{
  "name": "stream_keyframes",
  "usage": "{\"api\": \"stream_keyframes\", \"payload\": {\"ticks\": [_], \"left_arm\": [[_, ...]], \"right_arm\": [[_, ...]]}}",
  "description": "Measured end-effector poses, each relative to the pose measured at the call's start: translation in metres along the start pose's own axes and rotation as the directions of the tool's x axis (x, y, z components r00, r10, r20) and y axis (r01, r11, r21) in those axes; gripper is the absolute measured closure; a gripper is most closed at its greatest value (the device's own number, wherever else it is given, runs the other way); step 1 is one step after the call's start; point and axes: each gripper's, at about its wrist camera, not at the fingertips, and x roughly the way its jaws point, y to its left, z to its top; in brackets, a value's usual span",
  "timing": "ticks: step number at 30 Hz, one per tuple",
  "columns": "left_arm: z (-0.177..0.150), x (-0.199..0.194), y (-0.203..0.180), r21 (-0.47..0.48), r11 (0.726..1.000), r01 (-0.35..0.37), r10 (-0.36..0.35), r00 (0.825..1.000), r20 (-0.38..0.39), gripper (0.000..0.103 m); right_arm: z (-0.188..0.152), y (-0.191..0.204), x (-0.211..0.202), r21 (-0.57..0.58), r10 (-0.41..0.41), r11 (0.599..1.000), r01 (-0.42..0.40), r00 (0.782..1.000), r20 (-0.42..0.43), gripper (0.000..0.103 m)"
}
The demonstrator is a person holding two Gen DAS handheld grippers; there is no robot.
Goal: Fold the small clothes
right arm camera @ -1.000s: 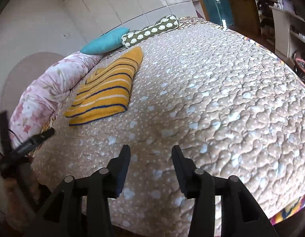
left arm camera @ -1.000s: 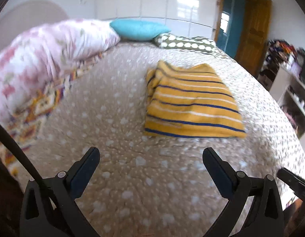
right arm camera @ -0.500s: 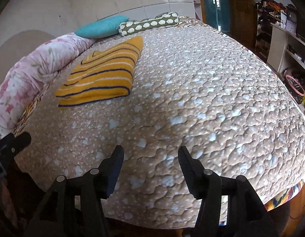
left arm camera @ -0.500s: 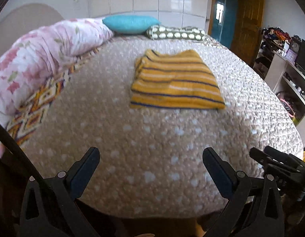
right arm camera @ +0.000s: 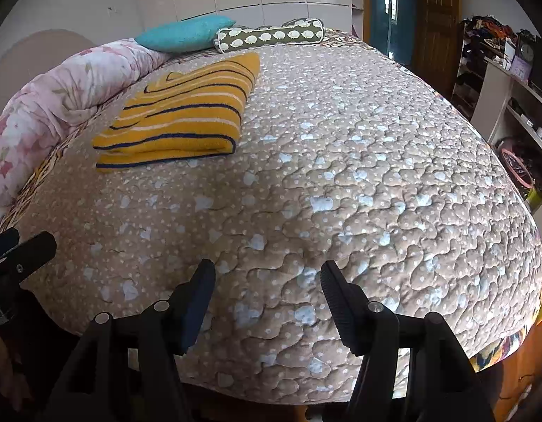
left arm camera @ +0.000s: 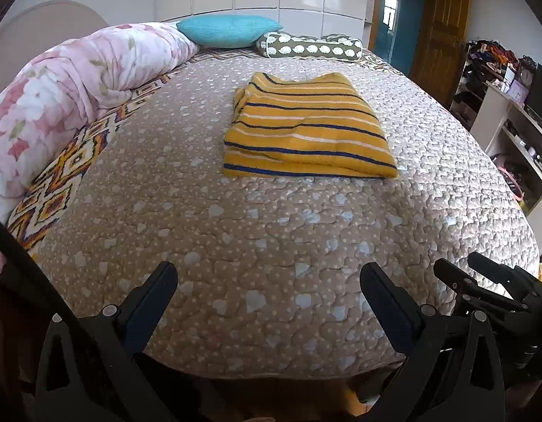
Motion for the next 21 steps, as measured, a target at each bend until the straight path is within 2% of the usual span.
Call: {"api": "stream_keyframes", "payload": {"ticks": [21], "left_arm": [[-0.003,0.010,-0.004,0.014,1.000,-0.016,0.017,0.999,-0.048,0.000]], "right_arm": [[-0.002,-0.006,0.008,-0.001,-0.011,1.000,0.011,0.999,-0.034,0.032]]}}
